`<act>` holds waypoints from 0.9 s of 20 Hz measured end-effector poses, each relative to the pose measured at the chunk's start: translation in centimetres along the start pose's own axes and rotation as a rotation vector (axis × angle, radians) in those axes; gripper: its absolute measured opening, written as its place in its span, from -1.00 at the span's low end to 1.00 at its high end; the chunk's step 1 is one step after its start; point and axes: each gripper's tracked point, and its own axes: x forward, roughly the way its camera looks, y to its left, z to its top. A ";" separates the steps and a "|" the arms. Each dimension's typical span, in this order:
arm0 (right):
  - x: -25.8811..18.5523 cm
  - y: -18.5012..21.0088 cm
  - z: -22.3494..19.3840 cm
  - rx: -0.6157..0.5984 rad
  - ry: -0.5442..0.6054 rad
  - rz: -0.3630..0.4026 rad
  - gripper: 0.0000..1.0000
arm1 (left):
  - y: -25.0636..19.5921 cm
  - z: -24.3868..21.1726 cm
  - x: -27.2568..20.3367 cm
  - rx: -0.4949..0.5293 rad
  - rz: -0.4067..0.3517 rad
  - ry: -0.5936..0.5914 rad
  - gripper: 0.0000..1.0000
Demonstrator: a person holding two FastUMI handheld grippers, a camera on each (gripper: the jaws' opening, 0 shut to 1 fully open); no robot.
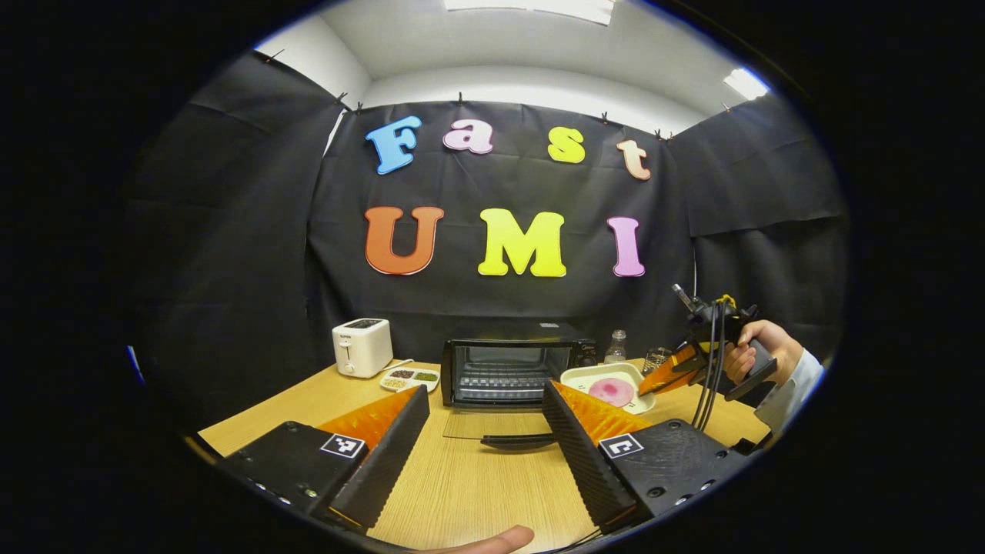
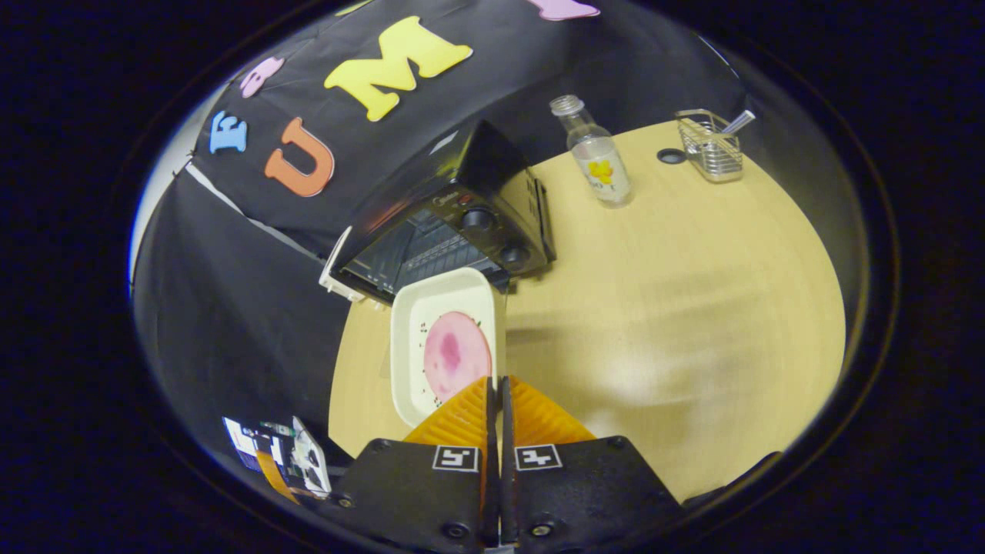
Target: Open the electric oven with the left hand, put the food in, and close the electric oven.
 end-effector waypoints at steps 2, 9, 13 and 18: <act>2.2 2.2 -0.5 0.019 0.020 0.040 -0.98 | 0.7 -0.5 0.2 0.006 0.006 0.008 0.89; 10.4 6.7 2.0 0.169 -0.059 0.045 -0.92 | 1.9 -2.5 1.2 0.001 0.004 0.027 0.89; 14.3 7.6 4.8 0.262 -0.156 0.027 -0.92 | 2.4 -3.2 1.9 0.022 -0.001 0.033 0.89; 17.9 9.2 8.1 0.363 -0.270 0.052 -0.96 | 3.9 -3.2 2.8 0.031 0.008 0.006 0.89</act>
